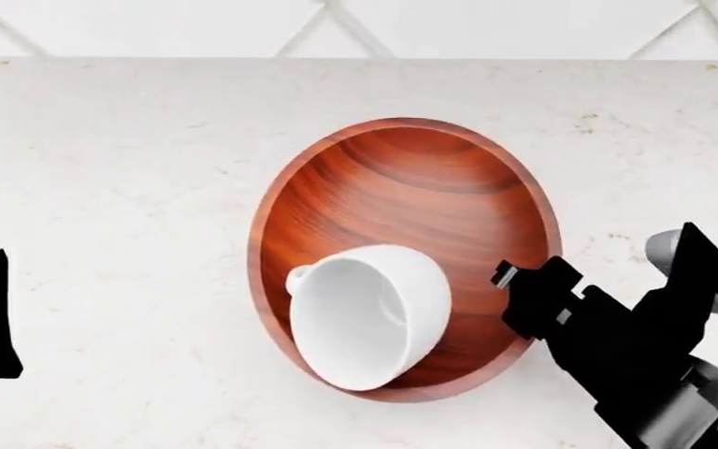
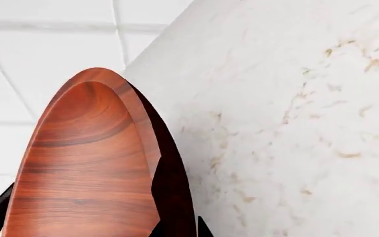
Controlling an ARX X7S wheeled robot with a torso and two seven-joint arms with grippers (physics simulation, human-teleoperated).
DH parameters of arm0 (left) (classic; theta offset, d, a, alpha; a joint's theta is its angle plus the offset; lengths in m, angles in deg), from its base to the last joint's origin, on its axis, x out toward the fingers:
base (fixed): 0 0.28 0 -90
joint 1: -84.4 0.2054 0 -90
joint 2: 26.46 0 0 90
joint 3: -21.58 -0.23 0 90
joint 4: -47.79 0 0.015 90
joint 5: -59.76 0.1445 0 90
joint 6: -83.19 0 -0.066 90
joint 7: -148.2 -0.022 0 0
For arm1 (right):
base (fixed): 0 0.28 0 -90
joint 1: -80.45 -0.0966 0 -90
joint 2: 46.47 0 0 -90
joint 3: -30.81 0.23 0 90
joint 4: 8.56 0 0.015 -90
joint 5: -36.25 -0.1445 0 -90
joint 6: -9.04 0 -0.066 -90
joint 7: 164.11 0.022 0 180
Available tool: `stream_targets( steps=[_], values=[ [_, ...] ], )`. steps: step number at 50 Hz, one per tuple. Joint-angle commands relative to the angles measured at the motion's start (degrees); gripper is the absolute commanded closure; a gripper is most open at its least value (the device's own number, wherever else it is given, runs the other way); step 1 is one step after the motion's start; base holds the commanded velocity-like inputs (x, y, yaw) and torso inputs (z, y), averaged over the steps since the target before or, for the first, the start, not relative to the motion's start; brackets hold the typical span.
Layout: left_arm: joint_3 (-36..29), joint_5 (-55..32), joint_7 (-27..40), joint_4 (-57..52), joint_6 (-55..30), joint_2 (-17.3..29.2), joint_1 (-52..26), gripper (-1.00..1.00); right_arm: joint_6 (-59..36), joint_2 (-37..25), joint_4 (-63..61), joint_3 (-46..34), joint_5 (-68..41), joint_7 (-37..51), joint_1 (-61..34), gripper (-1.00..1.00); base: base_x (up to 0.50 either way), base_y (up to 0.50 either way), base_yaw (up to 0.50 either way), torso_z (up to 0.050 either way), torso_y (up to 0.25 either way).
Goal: Place the cup inside the bowl on the dining table and move the bowl to any counter.
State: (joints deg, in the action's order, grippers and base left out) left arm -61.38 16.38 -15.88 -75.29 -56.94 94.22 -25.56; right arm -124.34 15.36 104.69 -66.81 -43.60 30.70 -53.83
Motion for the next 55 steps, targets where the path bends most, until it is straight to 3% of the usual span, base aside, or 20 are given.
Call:
stream_targets(
  steps=[1, 30, 31, 55],
  values=[
    [0.1, 1.04, -0.43, 1.2, 1.36, -0.39, 0.67, -1.0, 0.85, 1.79, 4.54, -1.03, 1.36, -2.47, -2.46, 1.0, 0.0, 0.0, 0.0, 0.0, 0.0],
    [-0.33, 0.16, 0.26, 0.66, 0.63, 0.06, -0.14, -1.0, 2.61, 1.85, 5.37, -1.18, 2.23, -2.63, -0.36, 1.0, 0.0, 0.0, 0.0, 0.0, 0.0],
    [-0.32, 0.16, 0.41, 0.74, 0.54, 0.05, -0.32, -1.0, 3.0, 1.69, 4.68, -0.29, 1.56, -1.85, 0.22, -1.0, 0.0, 0.0, 0.0, 0.0, 0.0],
    [-0.56, -0.28, 0.2, 0.89, 0.9, 0.28, -0.06, -1.0, 2.35, -0.24, -3.51, 2.6, -1.73, 3.01, -2.09, -1.0, 0.0, 0.0, 0.0, 0.0, 0.0]
  ],
)
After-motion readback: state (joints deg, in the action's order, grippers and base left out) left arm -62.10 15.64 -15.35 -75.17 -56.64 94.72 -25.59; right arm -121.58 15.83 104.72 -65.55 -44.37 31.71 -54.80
